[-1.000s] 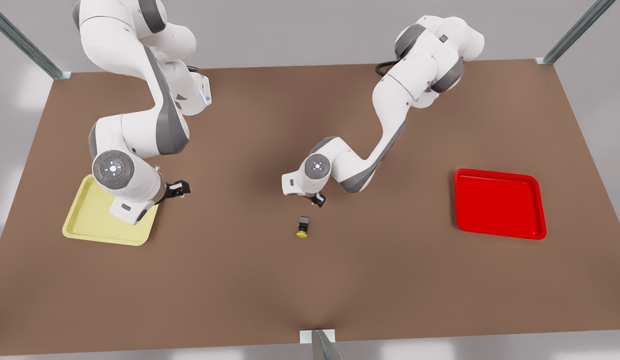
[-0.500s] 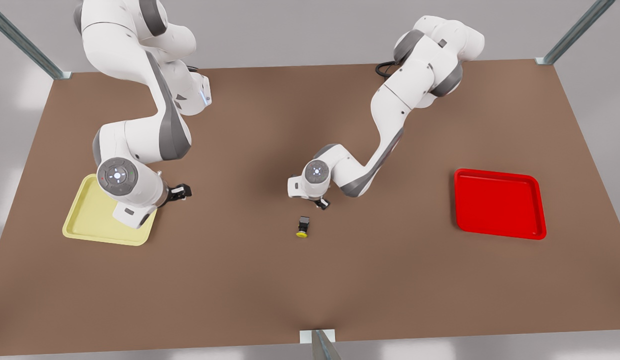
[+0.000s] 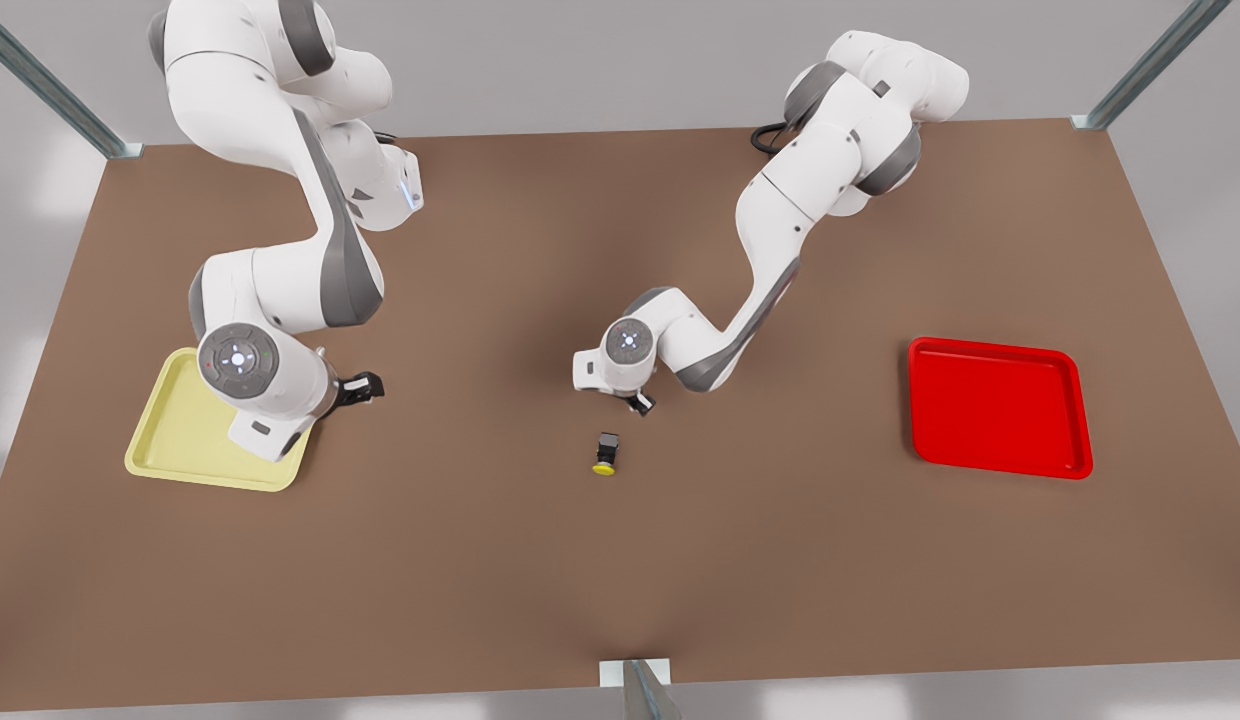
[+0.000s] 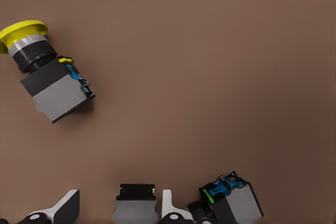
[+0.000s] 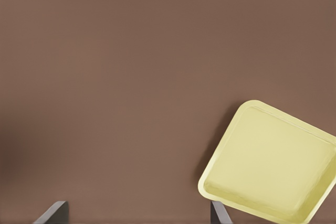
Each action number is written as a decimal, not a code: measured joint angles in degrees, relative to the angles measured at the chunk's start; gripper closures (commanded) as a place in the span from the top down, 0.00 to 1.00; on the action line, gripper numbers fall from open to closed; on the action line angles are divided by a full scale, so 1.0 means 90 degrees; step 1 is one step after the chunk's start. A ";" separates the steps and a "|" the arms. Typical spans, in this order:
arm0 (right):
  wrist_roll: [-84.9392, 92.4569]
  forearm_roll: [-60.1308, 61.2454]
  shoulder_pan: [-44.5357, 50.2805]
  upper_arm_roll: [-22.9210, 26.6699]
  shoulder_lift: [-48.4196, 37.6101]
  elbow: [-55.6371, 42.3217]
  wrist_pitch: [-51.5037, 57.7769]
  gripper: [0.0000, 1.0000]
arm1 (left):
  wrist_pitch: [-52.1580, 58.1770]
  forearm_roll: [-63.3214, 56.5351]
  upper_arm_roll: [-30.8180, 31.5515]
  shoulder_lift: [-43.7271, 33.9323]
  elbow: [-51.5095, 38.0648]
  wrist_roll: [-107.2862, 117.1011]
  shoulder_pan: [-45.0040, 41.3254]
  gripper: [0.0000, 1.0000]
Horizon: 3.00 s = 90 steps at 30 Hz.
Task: Place the switches on the corresponding trays according to their colors
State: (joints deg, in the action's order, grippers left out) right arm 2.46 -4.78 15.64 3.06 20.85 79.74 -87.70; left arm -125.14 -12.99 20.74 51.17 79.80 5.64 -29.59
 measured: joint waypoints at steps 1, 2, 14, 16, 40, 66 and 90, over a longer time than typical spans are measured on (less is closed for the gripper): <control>0.0000 0.0000 0.0000 0.0000 0.0003 0.0000 -0.0002 1.00 | -0.0011 -0.0001 0.0000 -0.0002 0.0005 0.0004 -0.0002 0.82; 0.0001 0.0000 0.0000 0.0000 0.0004 0.0000 -0.0004 1.00 | -0.0019 -0.0001 0.0001 -0.0007 0.0021 0.0007 -0.0002 0.82; 0.0009 0.0008 0.0000 0.0000 0.0005 0.0037 -0.0017 1.00 | -0.0071 -0.0074 -0.0001 -0.0004 0.0265 0.0033 0.0012 0.82; 0.0013 0.0009 -0.0005 0.0000 0.0005 0.0039 -0.0022 1.00 | -0.0077 -0.0085 -0.0001 -0.0004 0.0281 0.0036 0.0011 0.81; 0.0062 0.0008 -0.0011 0.0048 0.0054 0.0037 -0.0060 1.00 | 0.0753 -0.0157 0.0029 -0.0660 0.0241 0.0080 0.0669 0.46; -0.4802 0.1766 0.3000 0.0599 0.3827 -0.2179 -0.3724 1.00 | 0.4693 0.0099 -0.1144 -0.3140 0.0637 -0.1839 0.4608 1.00; -0.5381 0.1903 0.3126 0.0577 0.4375 -0.1794 -0.4214 1.00 | 0.4939 0.1204 -0.1252 -0.4185 -0.0563 -0.1063 0.3238 1.00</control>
State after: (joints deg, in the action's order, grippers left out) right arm -45.97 12.35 43.78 8.26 60.23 63.60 -125.63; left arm -80.69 -2.15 9.47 13.51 74.73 -3.93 -0.45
